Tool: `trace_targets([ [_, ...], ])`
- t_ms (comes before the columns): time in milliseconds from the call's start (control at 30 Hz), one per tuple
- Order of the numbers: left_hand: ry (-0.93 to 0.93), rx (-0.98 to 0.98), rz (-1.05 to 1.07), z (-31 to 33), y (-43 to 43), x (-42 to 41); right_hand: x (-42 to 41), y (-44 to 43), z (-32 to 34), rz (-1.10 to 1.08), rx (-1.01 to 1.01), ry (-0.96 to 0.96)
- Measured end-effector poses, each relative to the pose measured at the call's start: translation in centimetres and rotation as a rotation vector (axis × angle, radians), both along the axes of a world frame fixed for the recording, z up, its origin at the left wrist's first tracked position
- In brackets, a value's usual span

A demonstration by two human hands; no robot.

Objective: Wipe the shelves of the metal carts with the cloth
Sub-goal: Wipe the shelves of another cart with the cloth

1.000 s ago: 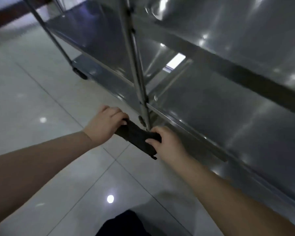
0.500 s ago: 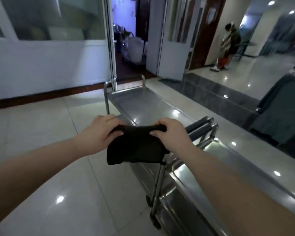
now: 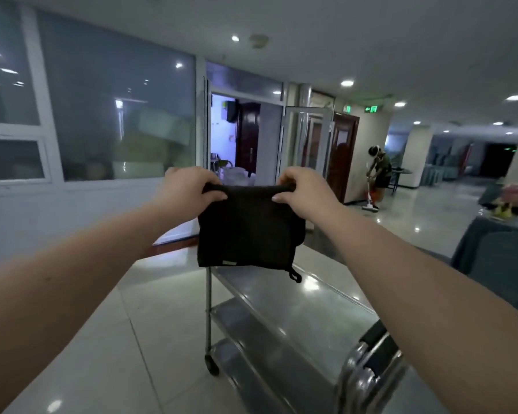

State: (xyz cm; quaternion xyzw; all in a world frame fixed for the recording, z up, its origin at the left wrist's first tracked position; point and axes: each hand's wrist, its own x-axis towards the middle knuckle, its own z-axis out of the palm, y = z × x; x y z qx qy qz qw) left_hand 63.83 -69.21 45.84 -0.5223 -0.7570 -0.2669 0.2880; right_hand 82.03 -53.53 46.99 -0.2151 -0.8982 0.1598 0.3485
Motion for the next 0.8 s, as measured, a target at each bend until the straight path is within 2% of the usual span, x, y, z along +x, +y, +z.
trace_targets([
  [167,0.014,0.030,-0.040,2.8,2.3,-6.4,-5.3,1.2,2.5,-0.081,-0.006,0.014],
  [433,-0.010,0.087,-0.141,4.8,11.4,-14.7,-12.0,8.2,4.6,-0.123,0.043,-0.006],
  [567,0.059,0.035,-0.108,4.7,16.0,-19.2,-16.3,13.4,5.1,-0.090,0.113,-0.059],
  [800,0.056,-0.102,-0.020,4.2,24.3,-29.3,-27.4,23.1,3.5,-0.015,0.061,-0.120],
])
